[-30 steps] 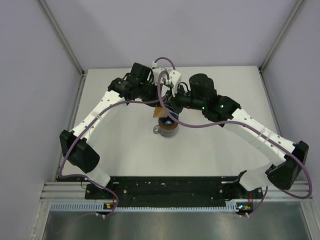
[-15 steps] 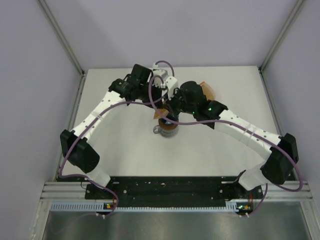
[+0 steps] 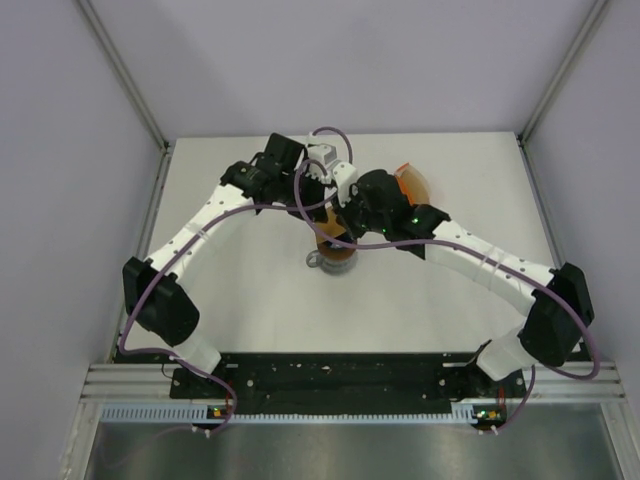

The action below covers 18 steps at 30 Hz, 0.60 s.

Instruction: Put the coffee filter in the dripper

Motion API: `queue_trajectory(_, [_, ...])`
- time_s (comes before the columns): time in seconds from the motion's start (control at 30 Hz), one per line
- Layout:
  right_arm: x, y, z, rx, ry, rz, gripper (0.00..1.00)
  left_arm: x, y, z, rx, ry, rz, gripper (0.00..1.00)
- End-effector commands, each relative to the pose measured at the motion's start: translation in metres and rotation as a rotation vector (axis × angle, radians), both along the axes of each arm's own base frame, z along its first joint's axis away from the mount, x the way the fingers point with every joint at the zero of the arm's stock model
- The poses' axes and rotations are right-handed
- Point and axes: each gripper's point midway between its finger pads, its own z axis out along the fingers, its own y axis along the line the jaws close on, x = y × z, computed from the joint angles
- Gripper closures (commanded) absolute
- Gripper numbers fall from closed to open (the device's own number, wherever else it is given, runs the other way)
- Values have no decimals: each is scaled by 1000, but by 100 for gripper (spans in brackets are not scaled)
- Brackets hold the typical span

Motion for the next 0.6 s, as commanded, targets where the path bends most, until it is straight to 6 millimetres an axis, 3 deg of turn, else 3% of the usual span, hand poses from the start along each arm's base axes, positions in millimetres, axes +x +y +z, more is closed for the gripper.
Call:
queue_trajectory(0.0, [12, -15, -23, -90, 54, -103, 100, 1, -10, 22, -77, -61, -39, 100])
queue_trajectory(0.17, [3, -15, -35, -122, 111, -70, 100, 2, -9, 17, -67, -70, -42, 100])
queue_trajectory(0.33, [-12, 9, -34, -146, 76, 73, 100, 4, -12, 8, -71, -60, -43, 100])
queue_trajectory(0.4, [-17, 17, -41, -188, 64, 116, 100, 6, -14, 8, -73, -61, -42, 100])
queue_trajectory(0.57, [-16, 13, -64, -267, 132, 101, 100, 12, -8, 6, -47, -87, -21, 100])
